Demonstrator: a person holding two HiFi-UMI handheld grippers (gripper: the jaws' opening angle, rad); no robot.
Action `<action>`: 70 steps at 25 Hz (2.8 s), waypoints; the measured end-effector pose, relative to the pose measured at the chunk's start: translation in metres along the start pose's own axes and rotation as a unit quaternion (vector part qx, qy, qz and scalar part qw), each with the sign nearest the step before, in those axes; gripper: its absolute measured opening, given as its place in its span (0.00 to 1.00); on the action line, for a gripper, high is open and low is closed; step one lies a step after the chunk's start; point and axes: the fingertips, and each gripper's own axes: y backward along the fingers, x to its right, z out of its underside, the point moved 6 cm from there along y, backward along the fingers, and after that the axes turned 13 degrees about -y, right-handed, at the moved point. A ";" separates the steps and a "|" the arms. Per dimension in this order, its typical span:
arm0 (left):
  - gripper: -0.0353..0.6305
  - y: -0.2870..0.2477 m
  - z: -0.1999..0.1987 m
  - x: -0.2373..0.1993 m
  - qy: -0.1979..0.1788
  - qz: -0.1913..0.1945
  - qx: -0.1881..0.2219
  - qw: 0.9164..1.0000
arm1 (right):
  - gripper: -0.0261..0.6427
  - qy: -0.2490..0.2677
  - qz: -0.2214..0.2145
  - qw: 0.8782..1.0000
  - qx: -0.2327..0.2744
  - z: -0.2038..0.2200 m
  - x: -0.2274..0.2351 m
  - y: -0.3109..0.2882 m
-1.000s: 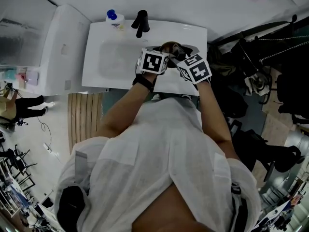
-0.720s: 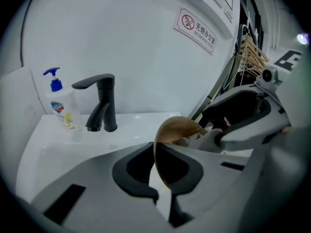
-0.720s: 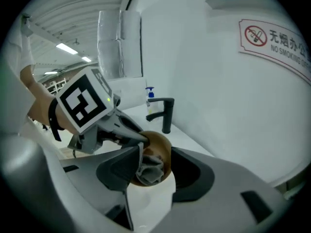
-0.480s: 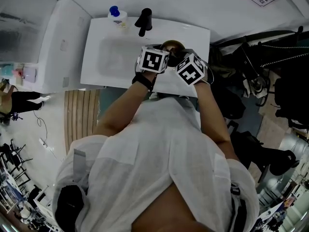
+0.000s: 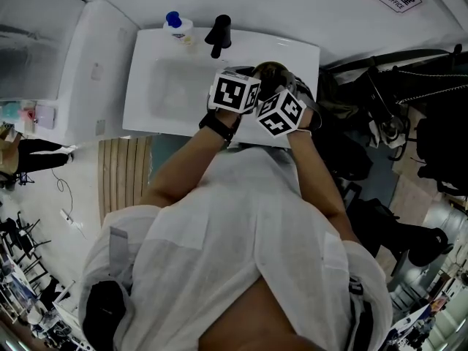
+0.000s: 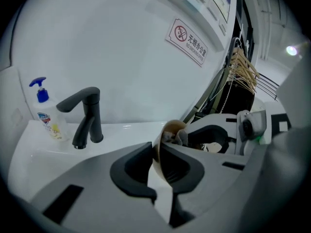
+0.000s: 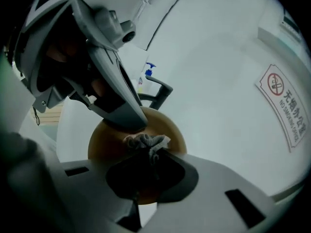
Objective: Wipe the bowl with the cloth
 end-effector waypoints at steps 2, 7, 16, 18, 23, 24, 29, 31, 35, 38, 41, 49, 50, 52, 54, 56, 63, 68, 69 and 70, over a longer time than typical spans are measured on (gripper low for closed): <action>0.11 0.001 -0.001 0.001 0.000 0.001 -0.002 1.000 | 0.10 0.021 -0.006 1.000 0.000 -0.003 -0.004 0.000; 0.11 0.000 -0.001 0.000 -0.004 -0.010 -0.002 1.000 | 0.10 0.031 -0.093 0.995 -0.006 -0.011 -0.019 0.003; 0.10 0.000 0.000 -0.011 -0.015 -0.027 -0.007 0.999 | 0.10 0.044 -0.142 0.986 -0.069 0.000 -0.024 0.005; 0.10 -0.001 0.001 -0.009 -0.015 -0.024 -0.008 1.000 | 0.10 0.048 -0.117 0.989 -0.082 0.002 -0.017 0.003; 0.10 0.002 -0.002 -0.004 -0.025 -0.011 -0.007 1.000 | 0.10 0.014 -0.065 0.997 -0.048 0.001 -0.004 0.003; 0.10 0.003 -0.002 -0.003 -0.024 -0.007 -0.006 1.000 | 0.10 0.004 -0.063 0.997 -0.035 0.001 -0.001 0.005; 0.10 0.005 -0.003 0.005 -0.028 0.003 -0.011 1.000 | 0.10 -0.009 -0.075 0.997 -0.016 0.005 0.002 0.010; 0.11 0.004 -0.003 0.008 -0.032 0.006 -0.014 0.999 | 0.10 -0.010 -0.086 0.996 -0.018 0.006 0.001 0.011; 0.11 0.003 -0.003 0.011 -0.038 0.008 -0.019 0.999 | 0.10 -0.012 -0.113 0.993 -0.016 0.003 -0.003 0.013; 0.10 0.001 -0.002 0.011 -0.037 0.004 -0.023 0.999 | 0.10 -0.004 -0.145 0.989 -0.022 0.002 -0.008 0.016; 0.10 0.001 -0.002 0.009 -0.037 0.001 -0.024 0.999 | 0.10 0.005 -0.183 0.982 -0.039 0.006 -0.016 0.019; 0.09 -0.004 0.001 0.011 -0.039 0.003 -0.031 0.999 | 0.10 -0.014 -0.182 0.979 -0.091 0.017 -0.005 0.022; 0.09 -0.005 0.001 0.013 -0.042 0.002 -0.031 0.999 | 0.10 -0.019 -0.169 0.981 -0.093 0.017 -0.002 0.021; 0.09 -0.006 -0.001 0.016 -0.048 0.004 -0.030 0.998 | 0.10 -0.034 -0.137 0.986 -0.090 0.017 0.003 0.020; 0.09 -0.007 -0.003 0.019 -0.052 0.005 -0.028 0.998 | 0.10 -0.050 -0.105 0.990 -0.076 0.016 0.008 0.019; 0.09 -0.005 -0.006 0.020 -0.062 0.000 -0.025 0.998 | 0.10 -0.057 -0.083 0.994 -0.052 0.013 0.011 0.020; 0.09 -0.004 -0.003 0.023 -0.064 -0.005 -0.034 0.997 | 0.10 -0.043 -0.137 0.990 -0.005 0.010 0.001 0.023; 0.09 -0.005 0.007 0.015 -0.039 -0.017 -0.038 0.998 | 0.10 -0.018 -0.213 0.976 -0.038 0.021 -0.020 0.025; 0.09 -0.005 0.009 0.013 -0.035 -0.019 -0.039 0.998 | 0.10 -0.017 -0.221 0.974 -0.041 0.023 -0.022 0.025; 0.09 -0.005 0.011 0.010 -0.032 -0.020 -0.041 0.998 | 0.10 -0.021 -0.225 0.973 -0.042 0.024 -0.022 0.026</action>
